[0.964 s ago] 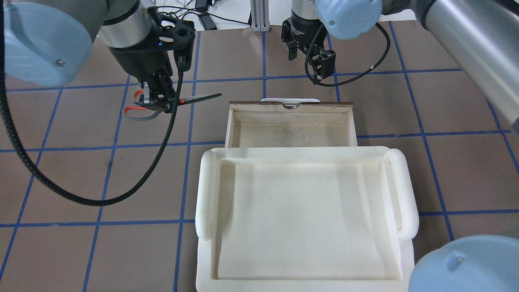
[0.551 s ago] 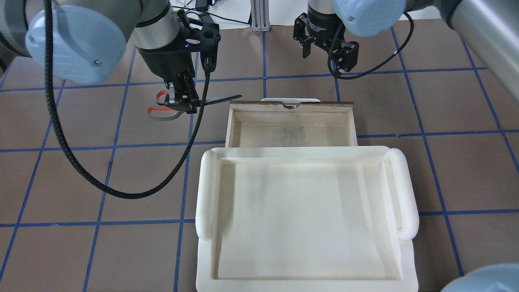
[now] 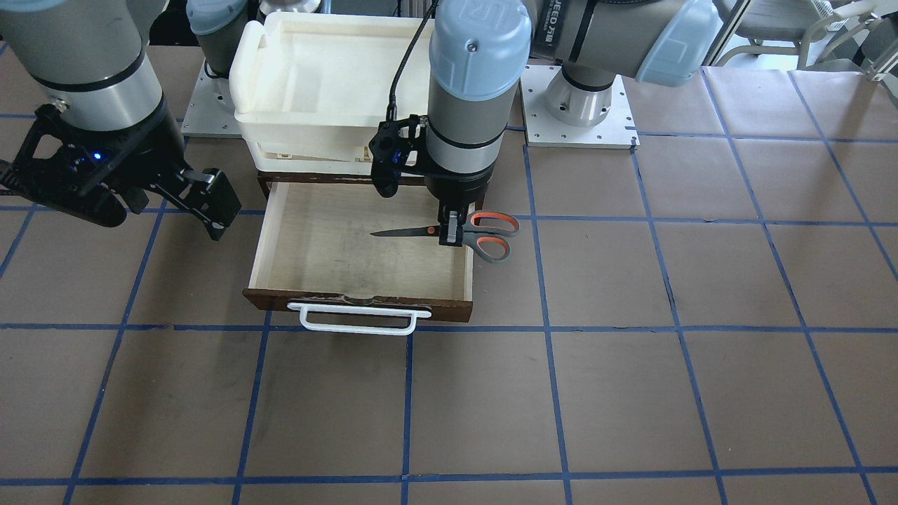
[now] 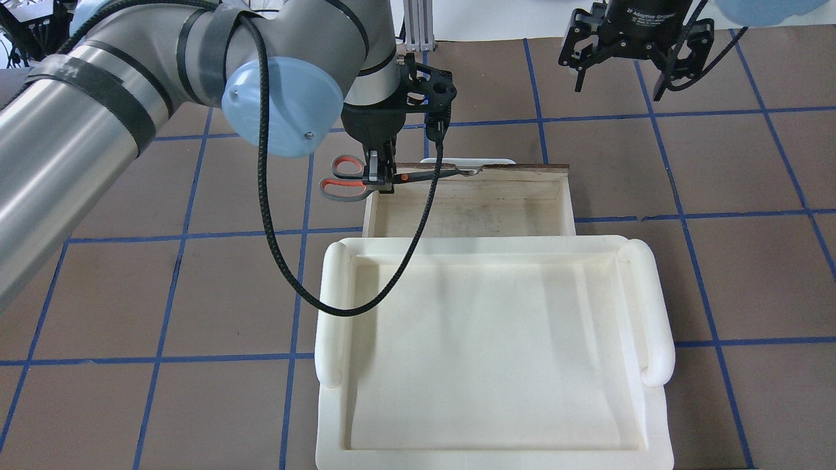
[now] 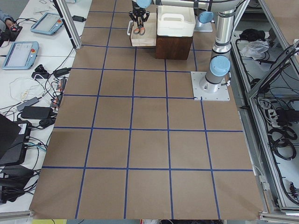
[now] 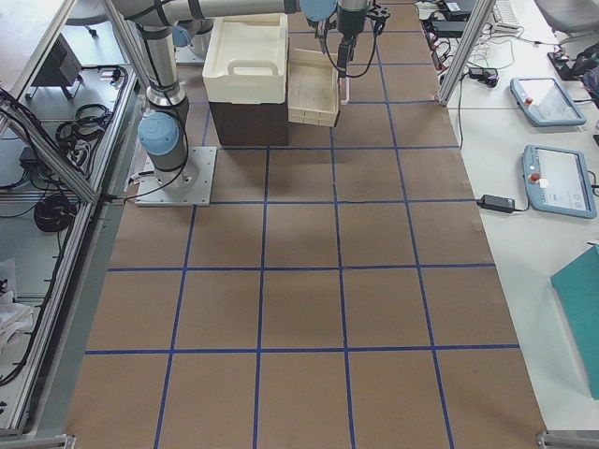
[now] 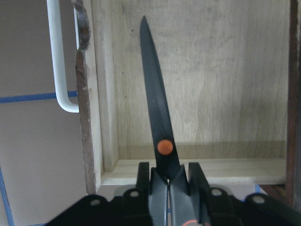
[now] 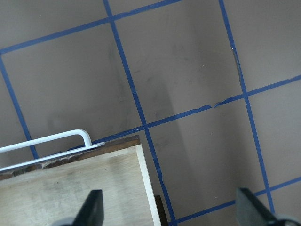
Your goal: Place scissors in drawer with both arms
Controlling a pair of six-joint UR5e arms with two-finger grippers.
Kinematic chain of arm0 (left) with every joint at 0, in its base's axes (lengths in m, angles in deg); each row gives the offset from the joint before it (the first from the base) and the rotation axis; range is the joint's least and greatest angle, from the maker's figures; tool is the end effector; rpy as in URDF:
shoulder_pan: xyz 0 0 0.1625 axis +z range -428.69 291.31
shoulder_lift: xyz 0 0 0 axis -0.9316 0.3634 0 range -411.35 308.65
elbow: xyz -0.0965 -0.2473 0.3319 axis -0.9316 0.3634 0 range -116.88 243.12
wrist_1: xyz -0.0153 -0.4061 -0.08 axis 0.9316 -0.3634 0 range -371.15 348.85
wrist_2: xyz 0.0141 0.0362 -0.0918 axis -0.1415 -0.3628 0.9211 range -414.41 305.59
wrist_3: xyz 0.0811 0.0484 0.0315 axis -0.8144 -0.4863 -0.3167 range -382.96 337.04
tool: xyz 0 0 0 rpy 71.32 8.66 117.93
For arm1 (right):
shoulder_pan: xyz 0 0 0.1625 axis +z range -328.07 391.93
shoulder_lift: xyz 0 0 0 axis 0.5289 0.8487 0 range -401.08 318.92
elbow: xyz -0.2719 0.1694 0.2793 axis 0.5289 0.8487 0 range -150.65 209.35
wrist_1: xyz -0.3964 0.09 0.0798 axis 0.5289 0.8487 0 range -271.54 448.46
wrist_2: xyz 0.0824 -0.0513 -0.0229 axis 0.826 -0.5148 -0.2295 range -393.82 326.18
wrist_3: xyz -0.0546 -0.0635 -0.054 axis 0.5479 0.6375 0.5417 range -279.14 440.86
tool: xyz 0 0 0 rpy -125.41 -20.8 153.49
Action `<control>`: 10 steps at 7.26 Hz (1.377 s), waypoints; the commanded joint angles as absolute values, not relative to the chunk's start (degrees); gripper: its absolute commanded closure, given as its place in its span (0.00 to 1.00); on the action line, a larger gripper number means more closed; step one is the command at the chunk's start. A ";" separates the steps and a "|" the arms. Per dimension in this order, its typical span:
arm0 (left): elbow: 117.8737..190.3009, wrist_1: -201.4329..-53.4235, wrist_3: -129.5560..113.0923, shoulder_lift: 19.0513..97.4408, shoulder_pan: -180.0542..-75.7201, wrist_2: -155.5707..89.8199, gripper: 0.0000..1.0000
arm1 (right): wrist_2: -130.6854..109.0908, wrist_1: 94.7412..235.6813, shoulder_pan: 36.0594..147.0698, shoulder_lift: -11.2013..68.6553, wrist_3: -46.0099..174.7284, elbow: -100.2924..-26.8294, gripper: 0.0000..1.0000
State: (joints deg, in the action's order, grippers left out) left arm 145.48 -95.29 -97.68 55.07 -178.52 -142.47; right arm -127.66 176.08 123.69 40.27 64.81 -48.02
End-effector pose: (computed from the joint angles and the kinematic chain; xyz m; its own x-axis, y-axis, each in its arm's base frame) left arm -0.3328 -0.5201 0.4059 0.0789 0.9952 0.0582 0.9968 -0.0779 -0.0192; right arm 0.1437 -0.5535 0.5134 -0.9670 0.2485 0.0567 0.2462 0.9682 -0.0453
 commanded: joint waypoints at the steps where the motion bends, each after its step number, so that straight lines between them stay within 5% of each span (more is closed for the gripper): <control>1: 145.12 -94.38 -95.05 56.93 -179.78 -142.12 1.00 | -122.17 176.35 123.52 40.92 67.76 -48.26 0.00; 10: 147.05 -90.17 -88.00 61.24 -185.14 -140.98 0.99 | -121.71 177.41 122.38 42.06 80.06 -48.35 0.00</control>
